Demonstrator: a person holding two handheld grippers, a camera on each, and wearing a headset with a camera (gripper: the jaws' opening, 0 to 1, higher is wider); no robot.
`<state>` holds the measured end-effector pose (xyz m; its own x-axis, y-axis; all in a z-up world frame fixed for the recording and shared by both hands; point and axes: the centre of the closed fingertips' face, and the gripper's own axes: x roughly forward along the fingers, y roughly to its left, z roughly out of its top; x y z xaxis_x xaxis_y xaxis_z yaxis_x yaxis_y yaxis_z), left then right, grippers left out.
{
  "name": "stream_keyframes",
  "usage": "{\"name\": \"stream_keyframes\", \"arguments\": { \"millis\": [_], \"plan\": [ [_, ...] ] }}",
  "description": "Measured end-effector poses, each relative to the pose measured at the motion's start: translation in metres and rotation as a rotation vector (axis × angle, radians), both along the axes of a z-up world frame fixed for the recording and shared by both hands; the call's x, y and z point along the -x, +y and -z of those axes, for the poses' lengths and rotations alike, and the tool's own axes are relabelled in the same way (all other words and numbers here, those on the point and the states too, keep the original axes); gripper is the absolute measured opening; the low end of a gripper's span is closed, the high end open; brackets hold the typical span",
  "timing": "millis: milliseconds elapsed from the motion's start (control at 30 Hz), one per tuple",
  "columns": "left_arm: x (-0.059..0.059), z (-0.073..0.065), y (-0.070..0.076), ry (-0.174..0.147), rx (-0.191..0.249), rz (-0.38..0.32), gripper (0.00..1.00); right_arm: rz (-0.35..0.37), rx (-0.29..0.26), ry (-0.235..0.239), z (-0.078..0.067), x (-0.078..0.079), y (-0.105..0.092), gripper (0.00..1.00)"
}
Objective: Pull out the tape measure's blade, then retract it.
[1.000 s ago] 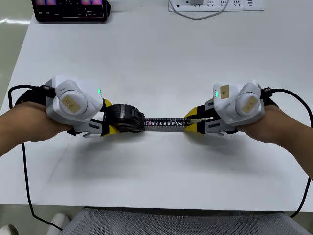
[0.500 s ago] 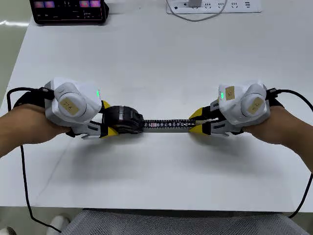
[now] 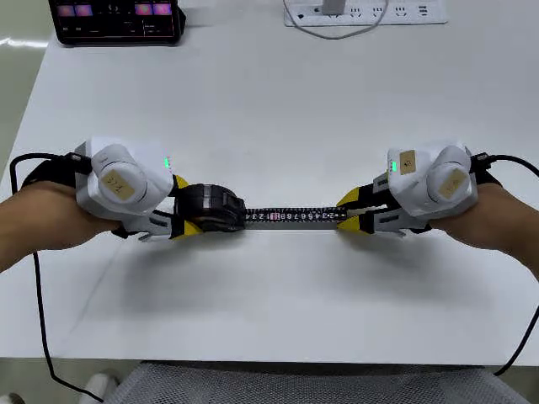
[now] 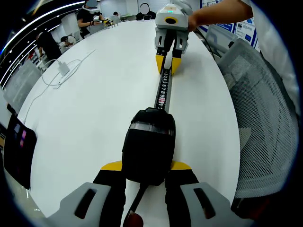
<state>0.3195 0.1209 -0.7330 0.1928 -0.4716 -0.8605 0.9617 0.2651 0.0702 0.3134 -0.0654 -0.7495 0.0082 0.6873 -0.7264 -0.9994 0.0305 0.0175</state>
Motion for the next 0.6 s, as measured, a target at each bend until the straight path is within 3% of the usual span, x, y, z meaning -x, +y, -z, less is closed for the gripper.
{"name": "stream_keyframes", "arguments": {
  "millis": [600],
  "plan": [
    [0.000, 0.000, -0.001, -0.003, -0.003, 0.000, 0.26, 0.014, 0.022, -0.004, 0.002, -0.002, -0.021, 0.09]
  ]
}}
